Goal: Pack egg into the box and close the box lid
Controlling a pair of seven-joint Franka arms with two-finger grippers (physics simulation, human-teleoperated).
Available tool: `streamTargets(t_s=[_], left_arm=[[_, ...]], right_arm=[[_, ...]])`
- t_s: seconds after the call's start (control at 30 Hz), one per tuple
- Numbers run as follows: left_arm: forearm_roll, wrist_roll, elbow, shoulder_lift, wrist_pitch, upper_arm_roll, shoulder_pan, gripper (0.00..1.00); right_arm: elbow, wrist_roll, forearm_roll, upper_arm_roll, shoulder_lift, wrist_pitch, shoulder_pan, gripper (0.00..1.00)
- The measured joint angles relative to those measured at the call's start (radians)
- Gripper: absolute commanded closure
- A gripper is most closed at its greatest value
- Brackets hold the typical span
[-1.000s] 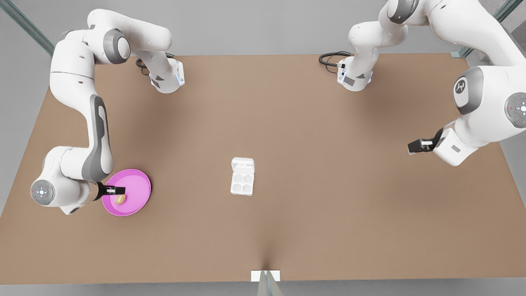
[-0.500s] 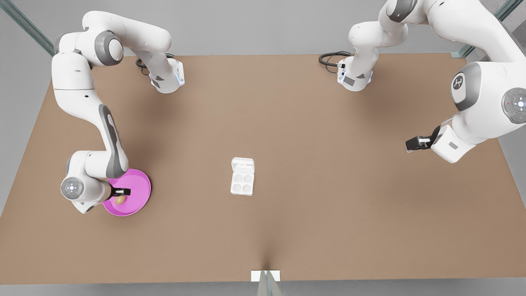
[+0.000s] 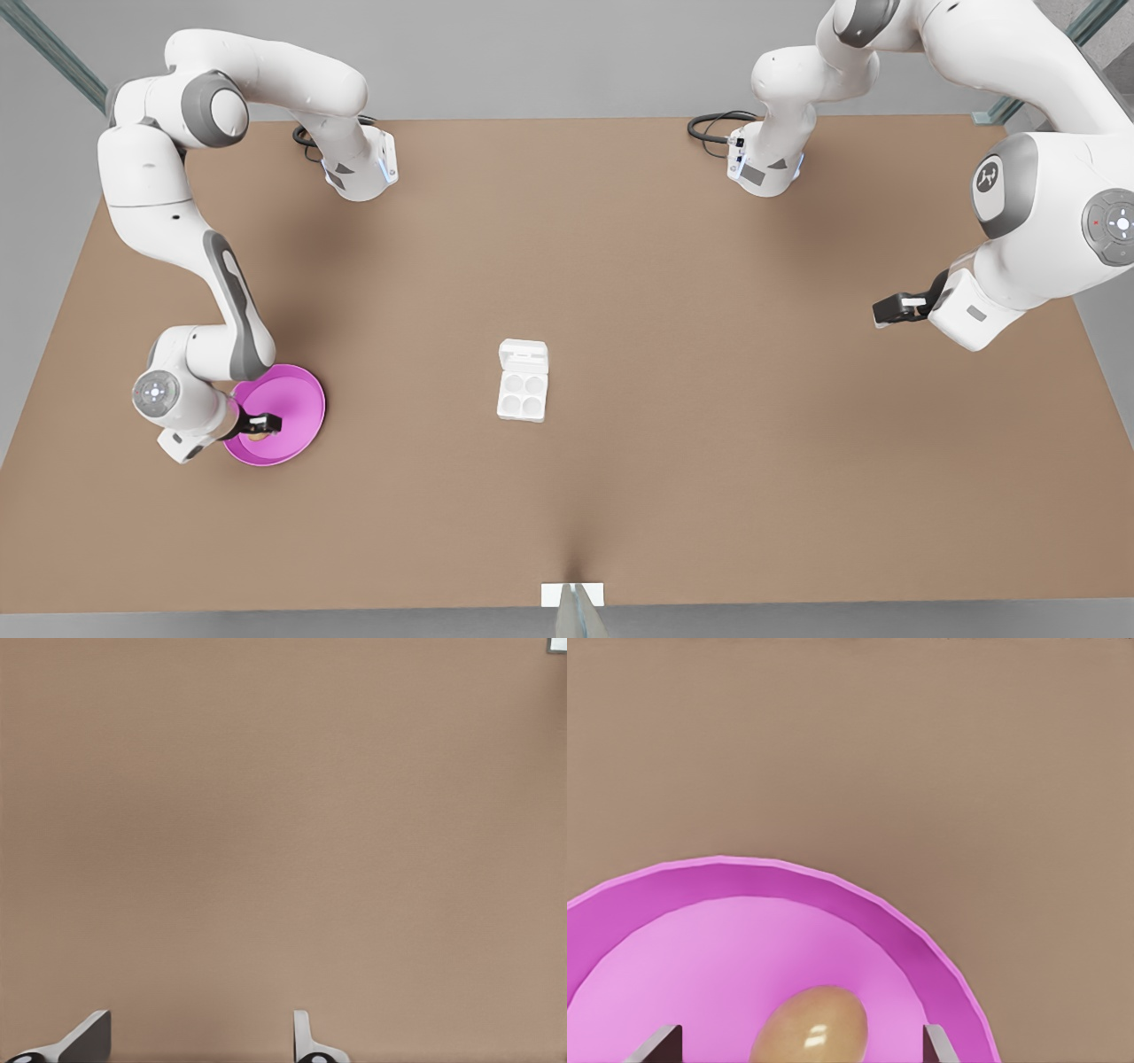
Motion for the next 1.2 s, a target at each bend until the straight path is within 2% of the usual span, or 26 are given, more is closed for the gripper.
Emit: streamTargets(t_s=[0.3,0.87,0.9,0.93,0.97,1.03,1.1,1.2], left_arm=[[0.0,-0.003,0.0,-0.001,0.0,0.0,0.0,0.0],[0.0,-0.005,0.0,-0.002,0.0,-0.009,0.0,0.0],[0.0,-0.005,0.0,-0.002,0.0,-0.01,0.001,0.0],[0.0,-0.006,0.0,-0.002,0.0,-0.01,0.001,0.0],[0.0,-0.006,0.0,-0.002,0.0,-0.01,0.001,0.0],[0.0,-0.006,0.001,-0.002,0.0,-0.011,0.001,0.0],[0.0,-0.006,0.002,-0.002,0.0,-0.011,0.001,0.0],[0.001,-0.006,0.003,-0.001,0.004,-0.013,-0.001,0.0]], right_arm=[[-0.048,0.183,-0.009,0.048,-0.01,0.055,-0.049,0.0],[-0.074,0.466,-0.034,0.051,0.009,0.09,-0.067,0.0],[-0.074,0.475,-0.036,0.051,0.01,0.091,-0.067,0.23],[-0.074,0.483,-0.037,0.051,0.009,0.091,-0.067,0.37],[-0.075,0.49,-0.037,0.051,0.009,0.092,-0.066,0.43],[-0.075,0.502,-0.037,0.051,0.01,0.092,-0.065,0.45],[-0.075,0.513,-0.037,0.051,0.011,0.093,-0.065,0.51],[-0.075,0.526,-0.035,0.051,0.01,0.094,-0.064,0.51]])
